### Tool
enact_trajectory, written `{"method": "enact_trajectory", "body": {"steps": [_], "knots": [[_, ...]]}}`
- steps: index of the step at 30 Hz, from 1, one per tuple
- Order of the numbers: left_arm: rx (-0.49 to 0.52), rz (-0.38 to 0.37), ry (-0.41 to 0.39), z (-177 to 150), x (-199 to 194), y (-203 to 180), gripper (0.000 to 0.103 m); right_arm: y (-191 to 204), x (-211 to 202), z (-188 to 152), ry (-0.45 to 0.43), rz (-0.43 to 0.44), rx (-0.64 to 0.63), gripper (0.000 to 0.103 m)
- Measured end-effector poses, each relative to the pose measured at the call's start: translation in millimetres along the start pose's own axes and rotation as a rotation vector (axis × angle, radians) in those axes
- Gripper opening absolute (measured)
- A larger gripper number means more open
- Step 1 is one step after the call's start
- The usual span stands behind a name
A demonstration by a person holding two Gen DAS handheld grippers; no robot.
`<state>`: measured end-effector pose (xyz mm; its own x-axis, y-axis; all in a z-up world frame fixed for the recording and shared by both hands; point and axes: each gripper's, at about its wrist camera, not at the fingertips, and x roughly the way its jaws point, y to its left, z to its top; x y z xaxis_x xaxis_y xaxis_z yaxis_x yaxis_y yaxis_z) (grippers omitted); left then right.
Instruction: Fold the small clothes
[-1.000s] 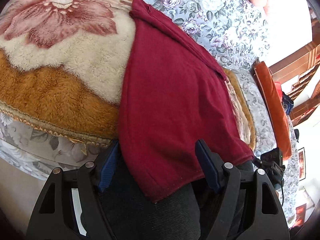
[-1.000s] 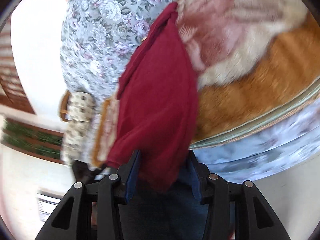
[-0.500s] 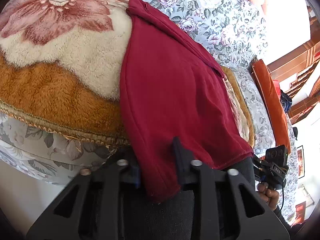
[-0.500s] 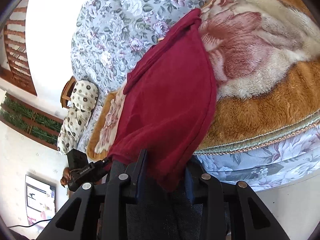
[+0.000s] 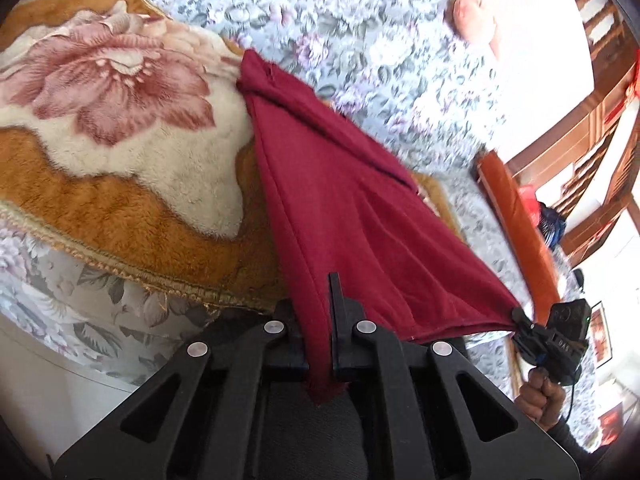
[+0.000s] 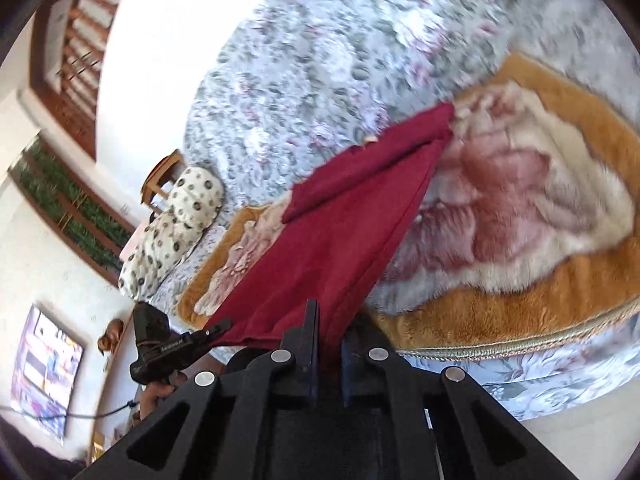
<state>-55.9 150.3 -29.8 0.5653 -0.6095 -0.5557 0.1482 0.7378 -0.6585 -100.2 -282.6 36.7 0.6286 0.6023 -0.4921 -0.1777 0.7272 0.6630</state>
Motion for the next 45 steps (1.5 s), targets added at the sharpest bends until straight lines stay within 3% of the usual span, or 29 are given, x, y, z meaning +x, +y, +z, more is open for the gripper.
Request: {"method": "enact_trajectory", "body": {"steps": [10, 13, 15, 18, 22, 28, 34, 37, 39, 43, 45], "knots": [[-0.03, -0.104, -0.134, -6, -65, -30, 0.005, 51, -53, 1, -0.011, 0.079, -0.114, 0.007], [-0.055, -0.13, -0.179, 16, -63, -35, 0.005, 57, -58, 16, -0.047, 0.114, -0.115, 0.007], [-0.096, -0.101, -0.207, 45, -47, -33, 0.005, 53, -50, 36, -0.078, 0.129, -0.097, 0.007], [-0.163, -0.133, -0.228, 90, -17, -31, 0.005, 35, -26, 77, -0.122, 0.121, -0.026, 0.007], [-0.119, -0.061, -0.255, 146, 27, -44, 0.005, 8, 22, 135, -0.165, 0.11, 0.098, 0.007], [-0.096, 0.091, -0.157, 218, 124, -22, 0.005, -42, 100, 191, -0.148, -0.023, 0.164, 0.007], [-0.049, 0.213, -0.078, 238, 179, -4, 0.006, -80, 159, 214, -0.093, -0.103, 0.155, 0.008], [-0.064, 0.253, -0.014, 243, 199, 9, 0.007, -97, 181, 223, -0.051, -0.113, 0.171, 0.012], [-0.057, 0.247, 0.004, 246, 201, 10, 0.012, -103, 184, 225, -0.053, -0.089, 0.192, 0.029], [-0.013, 0.192, 0.038, 254, 194, 1, 0.028, -93, 166, 226, -0.087, -0.035, 0.15, 0.037], [0.011, 0.156, 0.049, 260, 190, -6, 0.053, -89, 158, 224, -0.088, -0.051, 0.133, 0.039]]}}
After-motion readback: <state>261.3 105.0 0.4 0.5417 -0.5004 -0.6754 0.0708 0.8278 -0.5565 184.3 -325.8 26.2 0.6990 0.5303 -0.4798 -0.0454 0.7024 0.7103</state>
